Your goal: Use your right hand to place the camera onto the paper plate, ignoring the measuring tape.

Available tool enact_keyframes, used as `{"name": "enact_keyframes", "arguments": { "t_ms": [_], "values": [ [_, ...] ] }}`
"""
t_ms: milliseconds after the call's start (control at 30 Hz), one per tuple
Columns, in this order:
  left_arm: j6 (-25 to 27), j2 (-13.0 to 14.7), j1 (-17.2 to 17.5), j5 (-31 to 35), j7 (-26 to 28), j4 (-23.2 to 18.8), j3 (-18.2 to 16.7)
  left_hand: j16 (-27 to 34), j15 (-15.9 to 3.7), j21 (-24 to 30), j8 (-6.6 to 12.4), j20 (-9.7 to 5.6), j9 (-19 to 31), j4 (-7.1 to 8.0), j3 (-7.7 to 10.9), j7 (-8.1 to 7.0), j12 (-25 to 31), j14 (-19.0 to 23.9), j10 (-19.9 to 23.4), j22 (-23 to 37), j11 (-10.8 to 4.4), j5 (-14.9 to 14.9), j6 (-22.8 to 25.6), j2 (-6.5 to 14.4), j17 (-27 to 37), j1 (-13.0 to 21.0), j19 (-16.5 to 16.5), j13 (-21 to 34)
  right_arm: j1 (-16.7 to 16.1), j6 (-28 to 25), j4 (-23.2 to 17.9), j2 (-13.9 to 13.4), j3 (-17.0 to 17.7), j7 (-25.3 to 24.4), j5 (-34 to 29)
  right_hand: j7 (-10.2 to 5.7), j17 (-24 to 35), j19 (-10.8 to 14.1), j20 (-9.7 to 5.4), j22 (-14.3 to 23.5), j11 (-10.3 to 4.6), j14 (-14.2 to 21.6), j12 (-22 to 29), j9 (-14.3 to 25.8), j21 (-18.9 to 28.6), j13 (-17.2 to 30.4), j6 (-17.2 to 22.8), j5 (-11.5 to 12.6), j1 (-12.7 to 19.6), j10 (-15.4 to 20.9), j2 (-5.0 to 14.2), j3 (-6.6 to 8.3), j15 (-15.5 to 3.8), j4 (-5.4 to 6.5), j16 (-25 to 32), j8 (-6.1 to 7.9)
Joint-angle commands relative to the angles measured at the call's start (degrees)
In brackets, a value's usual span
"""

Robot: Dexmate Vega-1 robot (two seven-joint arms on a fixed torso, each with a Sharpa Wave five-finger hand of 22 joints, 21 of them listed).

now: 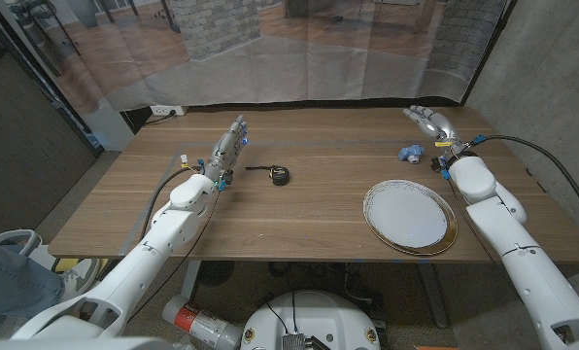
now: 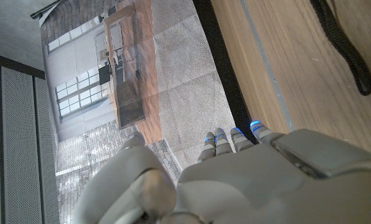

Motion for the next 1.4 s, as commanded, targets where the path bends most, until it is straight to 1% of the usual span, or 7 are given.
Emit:
{"name": "enact_keyframes", "arguments": {
  "t_ms": [33,267,833,1100,1167,1233,1400],
  "values": [
    [0.14,-0.03,0.26,-0.04,0.41,-0.18,0.1,0.26,0.28,-0.23,0.23,-1.42,0.13,0.0,-0.33,-0.1,0.19,0.02,0.11,0.26,-0.21,-0.09,0.38,0.67,0.24,0.01,0.52,0.19,-0.22,-1.01,-0.75,-1.11,-0.69,-1.2,-3.9,-0.47,0.22,0.85,-2.37,0.09,-0.64,0.68,0.16,0.31,-0.17,0.18,0.26,0.26,0.78,0.21,-0.26,0.18,-0.07,-0.28,0.37,0.3],
    [0.34,-0.07,0.17,0.02,0.52,-0.12,0.2,0.26,0.38,-0.31,0.25,-1.33,0.13,-0.03,-0.31,-0.08,0.19,0.05,0.12,0.27,-0.14,-0.1,0.48,0.81,0.24,0.11,0.59,0.19,-0.29,-1.94,-1.35,-1.85,-1.12,-1.3,-5.85,-0.72,0.14,1.17,-1.8,0.08,-0.9,0.91,0.18,0.32,-0.37,0.19,0.45,0.3,1.5,0.32,-0.13,0.47,-0.15,-0.72,0.3,0.33],
    [0.35,-0.08,0.07,-0.06,0.44,0.2,0.1,0.35,0.65,-0.57,0.32,-1.35,0.15,-0.14,-0.29,0.09,0.27,0.45,0.42,0.27,0.11,-0.16,0.82,1.18,0.22,0.43,0.83,0.19,-0.44,-5.83,-3.8,-3.93,-2.42,-0.6,-10.89,-1.34,0.05,4.17,6.28,0.0,-1.48,1.61,0.07,0.37,-0.98,0.22,1.35,0.09,4.14,0.3,-0.64,0.94,-0.66,-2.14,0.06,0.43],
    [0.55,0.06,0.13,0.01,0.52,0.08,0.06,0.34,0.66,-0.69,0.32,-1.22,0.15,-0.18,-0.3,0.06,0.28,0.49,0.49,0.28,0.03,-0.2,0.9,1.31,0.21,0.55,0.89,0.19,-0.5,-7.45,-4.75,-5.04,-2.97,-0.01,-13.14,-1.93,0.01,4.06,7.95,-0.02,-2.06,1.51,0.0,0.38,-1.55,0.23,2.02,0.1,5.03,0.14,-0.99,1.08,-0.72,-2.5,-0.09,0.6],
    [0.7,0.04,0.14,-0.11,0.47,0.1,0.05,0.34,0.68,-0.71,0.32,-1.18,0.15,-0.19,-0.3,0.03,0.28,0.5,0.51,0.28,0.02,-0.2,0.93,1.34,0.21,0.57,0.9,0.19,-0.61,-7.98,-5.01,-4.94,-2.95,-0.23,-13.52,-2.17,0.0,3.91,8.76,-0.02,-2.16,1.31,-0.04,0.38,-1.85,0.23,2.18,0.11,5.42,0.03,-1.17,1.13,-0.22,-2.61,-0.2,0.61],
    [0.87,0.01,0.15,-0.07,0.62,0.07,0.08,0.34,0.71,-0.75,0.33,-0.93,0.15,-0.2,-0.31,0.04,0.26,0.54,0.46,0.28,-0.06,-0.22,0.97,1.37,0.21,0.6,0.91,0.19,-0.7,-8.39,-5.21,-4.94,-2.88,-0.17,-13.67,-2.26,0.09,3.82,10.33,0.01,-2.3,0.69,0.06,0.39,-2.64,0.22,3.72,0.12,6.0,0.29,-1.54,1.1,3.51,-2.48,-0.33,0.97],
    [0.89,-0.03,0.2,-0.09,0.56,0.06,0.1,0.35,1.1,-0.83,0.34,-0.78,0.16,-0.23,-0.34,0.09,0.24,0.61,0.44,0.29,-0.17,-0.25,1.08,1.44,0.2,0.67,0.98,0.19,-0.89,-9.06,-5.62,-5.44,-3.0,0.34,-14.35,-4.79,0.15,3.26,12.66,0.06,-2.94,0.65,0.1,0.41,-3.64,0.22,4.62,0.13,6.41,0.41,-1.94,1.05,4.59,-2.32,-0.27,1.0]
  ]
}}
